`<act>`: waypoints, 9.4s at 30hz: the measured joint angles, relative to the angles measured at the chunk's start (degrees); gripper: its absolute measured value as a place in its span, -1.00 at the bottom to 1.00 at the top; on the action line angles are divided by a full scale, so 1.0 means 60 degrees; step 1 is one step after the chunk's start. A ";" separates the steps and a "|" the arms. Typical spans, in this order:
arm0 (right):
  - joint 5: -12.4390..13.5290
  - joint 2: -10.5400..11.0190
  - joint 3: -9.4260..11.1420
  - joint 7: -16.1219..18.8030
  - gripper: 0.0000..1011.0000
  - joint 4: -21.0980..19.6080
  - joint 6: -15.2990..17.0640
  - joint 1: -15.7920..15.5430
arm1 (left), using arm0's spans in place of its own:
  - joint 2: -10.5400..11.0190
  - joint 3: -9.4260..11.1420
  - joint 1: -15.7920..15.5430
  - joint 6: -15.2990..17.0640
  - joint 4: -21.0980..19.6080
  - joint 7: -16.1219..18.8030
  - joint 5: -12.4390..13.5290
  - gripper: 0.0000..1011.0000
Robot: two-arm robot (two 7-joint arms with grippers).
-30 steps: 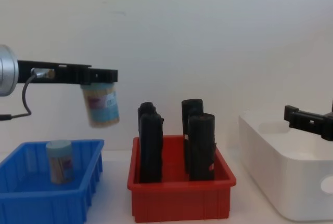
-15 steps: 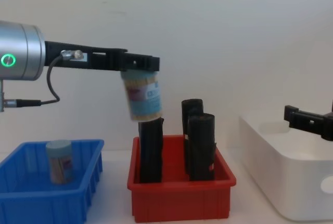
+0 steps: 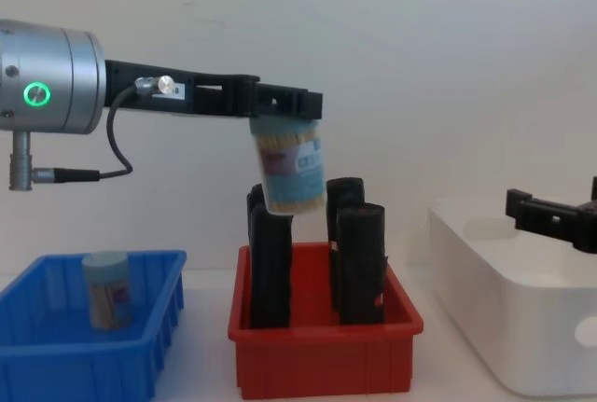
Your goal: Pick the cotton swabs from the blue box and place them into the white box.
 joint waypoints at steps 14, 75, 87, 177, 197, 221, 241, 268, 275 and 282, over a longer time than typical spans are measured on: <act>-0.0197 -0.0023 -0.0168 0.1257 0.98 -0.0159 0.0196 0.0174 | -0.0046 0.0061 -0.0060 0.0082 -0.0022 -0.0204 -0.0017 0.33; -0.1627 -0.1524 -0.1133 0.4115 0.98 0.1242 0.1951 0.2762 | -0.0062 0.0079 -0.0080 0.0104 -0.0029 -0.0277 -0.0017 0.33; -0.1835 -0.1652 -0.1216 0.3946 0.97 0.1468 0.2246 0.2993 | -0.0062 0.0079 -0.0080 0.0104 -0.0029 -0.0277 -0.0018 0.33; -0.0438 -0.0227 0.0126 0.0742 0.22 0.1910 0.1953 0.2511 | -0.0062 0.0079 -0.0081 0.0103 -0.0030 -0.0277 -0.0018 0.99; -0.0639 -0.0534 0.0048 0.1278 0.22 0.3405 0.2059 0.3352 | -0.0062 0.0079 -0.0081 0.0103 -0.0029 -0.0277 -0.0018 0.99; -0.0742 -0.0677 -0.0026 0.1524 0.90 0.4151 0.2392 0.3649 | -0.0062 0.0079 -0.0080 0.0103 -0.0029 -0.0277 -0.0018 0.99; -0.0635 -0.0636 0.0024 0.1262 0.98 0.3800 0.1238 0.3444 | -0.0061 0.0079 -0.0080 0.0104 -0.0029 -0.0277 -0.0018 0.99; -0.0374 -0.0414 0.0069 0.0706 0.98 0.2442 0.0553 0.2357 | -0.0068 0.0432 0.0364 -0.0873 -0.0029 0.0914 0.0506 0.99; -0.0266 -0.0304 0.0052 0.0497 0.98 0.1808 0.0408 0.1742 | -0.0074 0.0678 0.0682 -0.1580 -0.0030 0.1772 0.0895 0.99; -0.0153 -0.0183 0.0030 0.0273 0.98 0.1094 0.0237 0.1049 | -0.0081 0.0961 0.1041 -0.2375 -0.0034 0.2748 0.1331 0.99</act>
